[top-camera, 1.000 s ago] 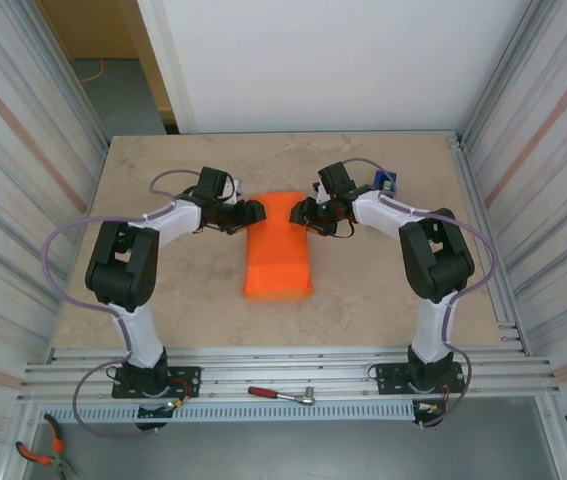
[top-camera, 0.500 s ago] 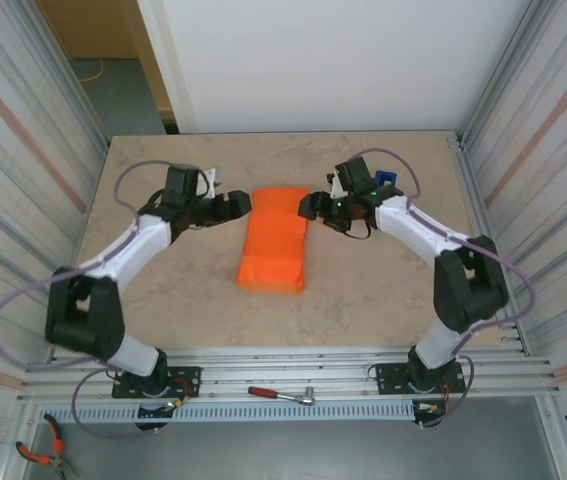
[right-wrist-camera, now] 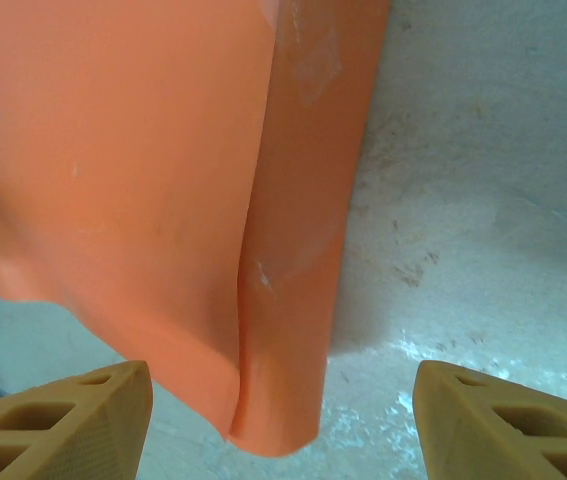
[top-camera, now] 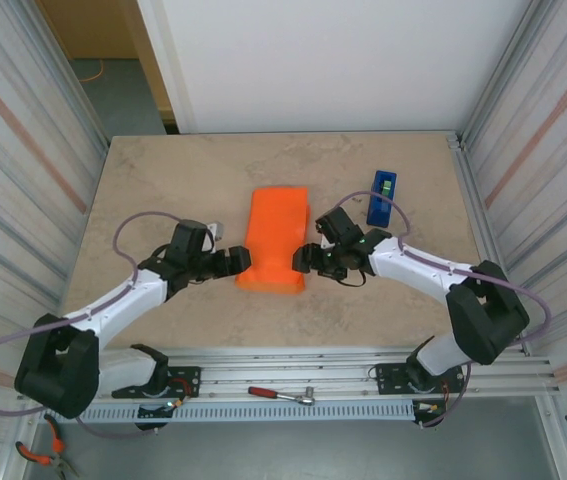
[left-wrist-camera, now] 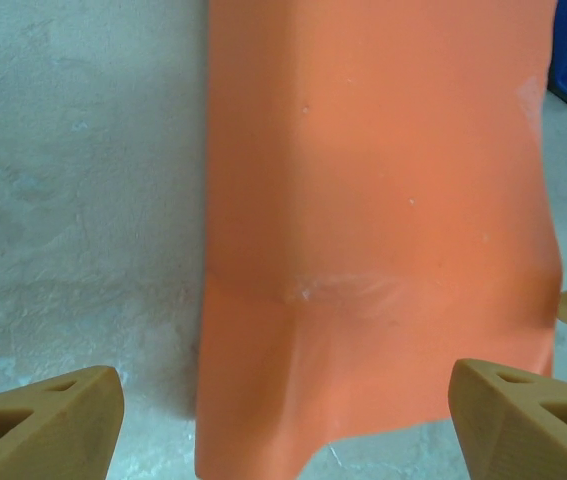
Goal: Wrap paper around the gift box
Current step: Rotate the gift box at the center of the table.
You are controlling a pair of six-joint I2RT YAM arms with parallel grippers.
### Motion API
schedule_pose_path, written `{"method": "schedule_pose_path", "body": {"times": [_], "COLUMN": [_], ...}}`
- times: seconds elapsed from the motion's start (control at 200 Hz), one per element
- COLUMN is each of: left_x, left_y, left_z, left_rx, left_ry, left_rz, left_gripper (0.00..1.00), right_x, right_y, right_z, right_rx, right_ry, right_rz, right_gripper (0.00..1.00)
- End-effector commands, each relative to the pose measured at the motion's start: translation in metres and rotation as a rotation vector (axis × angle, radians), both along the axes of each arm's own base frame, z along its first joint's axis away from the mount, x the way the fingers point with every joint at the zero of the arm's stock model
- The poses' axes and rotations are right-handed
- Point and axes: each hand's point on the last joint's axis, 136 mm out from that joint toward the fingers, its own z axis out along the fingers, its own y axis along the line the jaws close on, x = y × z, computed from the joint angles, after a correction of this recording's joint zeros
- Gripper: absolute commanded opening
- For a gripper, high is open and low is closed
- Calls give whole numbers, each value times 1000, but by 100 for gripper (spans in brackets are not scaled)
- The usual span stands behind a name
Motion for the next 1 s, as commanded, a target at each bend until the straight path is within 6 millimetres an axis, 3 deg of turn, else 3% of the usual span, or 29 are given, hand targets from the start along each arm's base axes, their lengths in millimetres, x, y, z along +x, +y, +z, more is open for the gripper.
{"method": "schedule_pose_path", "body": {"times": [0.0,0.22,0.301,0.481,0.656,0.992], "left_x": [20,28,28,28,37,38], "left_y": [-8,-29,-36,-37,-38,-40], "left_z": [8,-8,-9,14,36,16], "left_rx": [-10,-22,-37,-58,-19,141], "left_ry": [-60,-40,-39,-74,-123,-196], "left_rz": [17,-13,-19,-14,-34,-37], "left_gripper": [84,80,80,80,81,82], "right_x": [21,57,68,62,51,60], "right_y": [8,-5,-10,-5,-9,-17], "right_z": [1,-19,-18,7,33,96], "right_rx": [3,-35,-9,39,76,120], "right_ry": [-29,15,30,15,-27,-48], "right_rz": [-47,-59,-56,-7,-74,-288], "right_gripper": [68,67,67,66,68,69]}}
